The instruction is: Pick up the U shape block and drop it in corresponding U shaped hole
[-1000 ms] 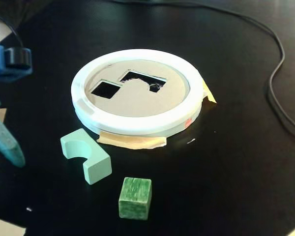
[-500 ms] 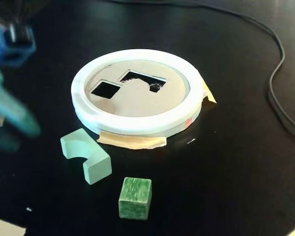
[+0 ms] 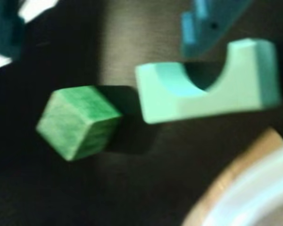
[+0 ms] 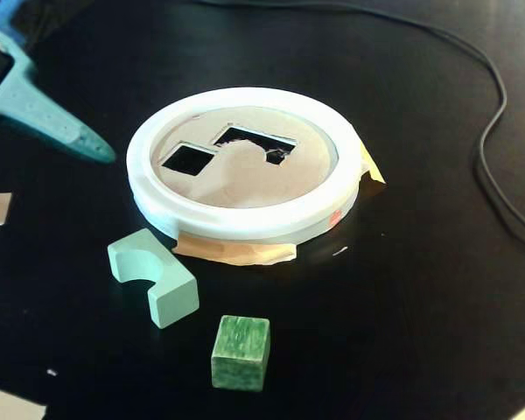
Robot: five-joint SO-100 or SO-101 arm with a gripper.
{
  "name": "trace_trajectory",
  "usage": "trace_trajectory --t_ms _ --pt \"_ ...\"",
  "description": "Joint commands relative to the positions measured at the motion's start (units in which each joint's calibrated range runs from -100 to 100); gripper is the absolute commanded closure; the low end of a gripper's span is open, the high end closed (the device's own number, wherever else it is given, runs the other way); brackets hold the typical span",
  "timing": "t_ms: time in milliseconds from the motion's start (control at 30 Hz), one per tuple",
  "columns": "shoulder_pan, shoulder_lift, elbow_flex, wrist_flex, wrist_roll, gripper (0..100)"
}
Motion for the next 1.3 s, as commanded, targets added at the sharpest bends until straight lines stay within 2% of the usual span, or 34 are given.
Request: trace_trajectory --t_ms 0,200,467,533,633,967,1267 --pt "-0.92 26.36 -21.62 -0.9 -11.77 43" --pt "1.08 38.18 -35.09 -2.2 -15.63 44" --pt "-0.67 39.34 -34.64 -2.0 -15.87 44" --pt "-0.67 41.85 -34.82 -1.0 -18.9 44" --pt "-1.17 45.44 -34.82 -0.8 -26.32 44" --pt "-12.91 57.44 -35.64 -0.9 -35.85 45" --pt "-11.16 63.44 -35.64 -2.0 -35.95 45"
